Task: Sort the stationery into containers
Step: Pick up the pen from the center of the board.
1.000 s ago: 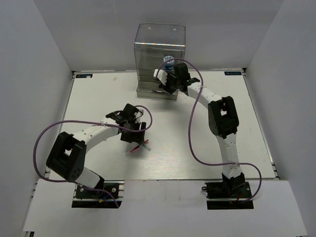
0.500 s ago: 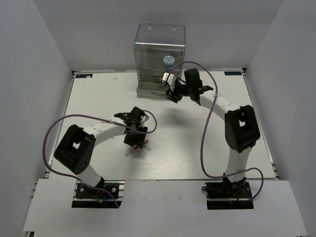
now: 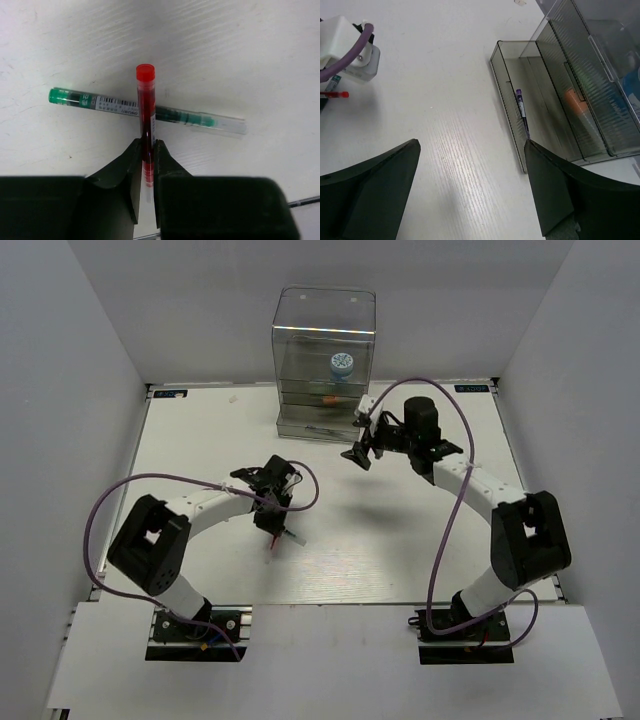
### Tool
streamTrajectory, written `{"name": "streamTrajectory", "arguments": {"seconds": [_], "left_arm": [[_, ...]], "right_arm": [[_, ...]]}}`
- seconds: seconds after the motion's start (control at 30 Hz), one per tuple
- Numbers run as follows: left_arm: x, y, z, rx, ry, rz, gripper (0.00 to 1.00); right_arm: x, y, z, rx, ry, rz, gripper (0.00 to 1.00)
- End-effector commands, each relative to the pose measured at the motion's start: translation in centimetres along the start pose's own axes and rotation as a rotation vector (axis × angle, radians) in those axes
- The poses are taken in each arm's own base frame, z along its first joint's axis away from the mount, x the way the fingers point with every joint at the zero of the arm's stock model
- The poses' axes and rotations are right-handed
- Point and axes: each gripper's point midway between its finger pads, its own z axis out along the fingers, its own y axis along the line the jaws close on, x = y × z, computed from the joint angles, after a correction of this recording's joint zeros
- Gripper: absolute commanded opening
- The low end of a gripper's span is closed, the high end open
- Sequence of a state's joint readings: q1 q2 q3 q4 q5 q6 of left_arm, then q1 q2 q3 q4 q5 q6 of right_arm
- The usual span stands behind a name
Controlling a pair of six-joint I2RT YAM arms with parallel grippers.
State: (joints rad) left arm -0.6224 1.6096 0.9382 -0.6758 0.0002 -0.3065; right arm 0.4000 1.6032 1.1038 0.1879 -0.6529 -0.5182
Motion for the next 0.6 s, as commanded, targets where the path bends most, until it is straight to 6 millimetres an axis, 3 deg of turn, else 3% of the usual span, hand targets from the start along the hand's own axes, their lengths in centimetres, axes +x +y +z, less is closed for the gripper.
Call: {"name": "streamTrajectory", "arguments": {"seconds": [0.0,0.07,0.1,0.17,0.2,0.23,0.27,0.37,0.47,0.5,0.53,0.57], "left_arm": [[-3.3,-1.8,-4.2,0.1,-0.18,0.036,0.11],[-4.3,-2.9,-6.0,0.157,-0.23,0.052,0.07],[-5.9,-3.2,-7.3,0.178,-0.288,0.046,0.04],[-9.3,-4.1,-9.8,0.229,-0.421,0.038,0.04],[-9.8,-4.3,-10.4,0.234,-0.438,0.039,0.0],[-11.6,-4.5,-11.1,0.233,-0.5,0.037,0.0],[-13.4,-4.6,-12.0,0.223,-0.561,0.075,0.0],[-18.2,-5.0,-12.0,0.206,-0.679,0.151,0.0],[-24.6,-5.0,-14.2,0.152,-0.83,0.269,0.0],[-26.1,-4.3,-11.7,0.107,-0.803,0.313,0.0],[-28.8,-3.9,-13.1,0.079,-0.868,0.327,0.0],[-29.9,-4.0,-12.7,0.064,-0.886,0.361,0.0]], "right_arm": [[-1.8,-0.9,-1.1,0.071,-0.071,-0.025,0.9],[-1.0,-0.1,-1.1,0.035,-0.052,0.004,0.89],[-0.2,-0.1,-1.5,0.03,-0.036,0.03,0.85],[0.6,0.5,-1.9,0.001,-0.029,0.056,0.56],[0.4,0.6,-2.0,-0.001,-0.035,0.054,0.4],[1.2,1.0,-2.0,-0.007,-0.022,0.072,0.25],[1.4,1.3,-2.3,-0.013,-0.017,0.082,0.0],[2.5,2.6,-2.7,-0.058,0.007,0.076,0.0],[3.2,3.4,-3.3,-0.075,0.024,0.058,0.0],[3.0,3.4,-3.6,-0.071,0.022,0.044,0.0],[3.4,3.6,-3.8,-0.073,0.032,0.049,0.0],[3.8,3.8,-4.1,-0.073,0.04,0.055,0.0]]}}
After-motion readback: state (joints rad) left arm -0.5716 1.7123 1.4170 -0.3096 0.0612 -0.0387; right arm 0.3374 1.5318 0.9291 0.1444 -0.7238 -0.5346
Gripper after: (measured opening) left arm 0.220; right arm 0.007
